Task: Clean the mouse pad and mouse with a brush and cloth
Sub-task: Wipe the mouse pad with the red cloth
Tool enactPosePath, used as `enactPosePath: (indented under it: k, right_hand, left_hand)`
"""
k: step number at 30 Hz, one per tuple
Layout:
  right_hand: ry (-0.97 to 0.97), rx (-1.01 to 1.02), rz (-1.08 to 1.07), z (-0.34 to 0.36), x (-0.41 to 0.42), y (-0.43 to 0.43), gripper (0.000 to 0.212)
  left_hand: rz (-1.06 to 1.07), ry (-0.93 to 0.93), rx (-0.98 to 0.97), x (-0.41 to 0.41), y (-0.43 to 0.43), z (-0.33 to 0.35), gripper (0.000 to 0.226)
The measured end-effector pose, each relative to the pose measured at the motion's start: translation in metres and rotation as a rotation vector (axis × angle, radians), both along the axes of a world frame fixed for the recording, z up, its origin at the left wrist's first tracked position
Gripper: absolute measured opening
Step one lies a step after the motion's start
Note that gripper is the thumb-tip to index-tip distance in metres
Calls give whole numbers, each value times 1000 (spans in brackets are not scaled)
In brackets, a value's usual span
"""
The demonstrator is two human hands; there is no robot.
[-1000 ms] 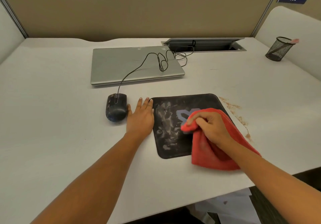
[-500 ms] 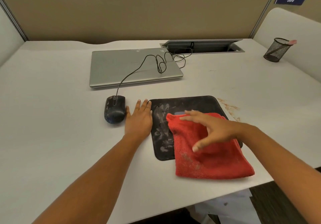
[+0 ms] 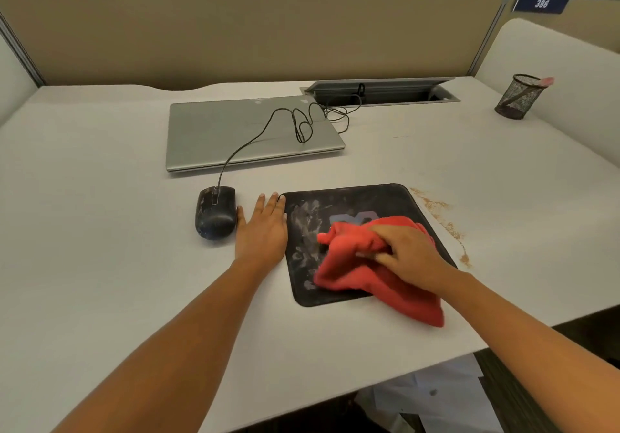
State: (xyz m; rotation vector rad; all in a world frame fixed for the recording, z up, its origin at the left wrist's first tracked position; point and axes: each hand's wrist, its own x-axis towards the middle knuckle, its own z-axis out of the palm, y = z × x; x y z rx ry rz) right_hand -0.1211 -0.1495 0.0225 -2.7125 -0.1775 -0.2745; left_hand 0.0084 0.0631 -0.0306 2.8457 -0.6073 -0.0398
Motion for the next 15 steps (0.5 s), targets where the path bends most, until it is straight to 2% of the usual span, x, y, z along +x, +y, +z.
enactPosePath:
  k: [2,4,6,8,10,12,15]
  right_hand:
    - [-54,98,-97,9,7,8,25]
    - [-36,351,-151,20,16,17,24]
    - [54,600,-176,27,23,26,29]
    - [159,705,-165,28,28,35,33]
    - [163,585,-167,24,32,43,39]
    - [138,371,-177,18,36,47,52]
    - [200,138,-242,4,40,50,69]
  left_hand:
    - [1,-2,-6,0,0,1,49]
    - [2,4,-17,-1,0,2,49]
    - [1,16,-33,-1,-2,4,49]
    - [-8,21,-38,-1,-1,5,49]
    - [-43,-14,14,-3,0,4,54]
    - [-54,-38,48,-5,2,3,58]
    - [-29,-10,17,-3,2,4,52]
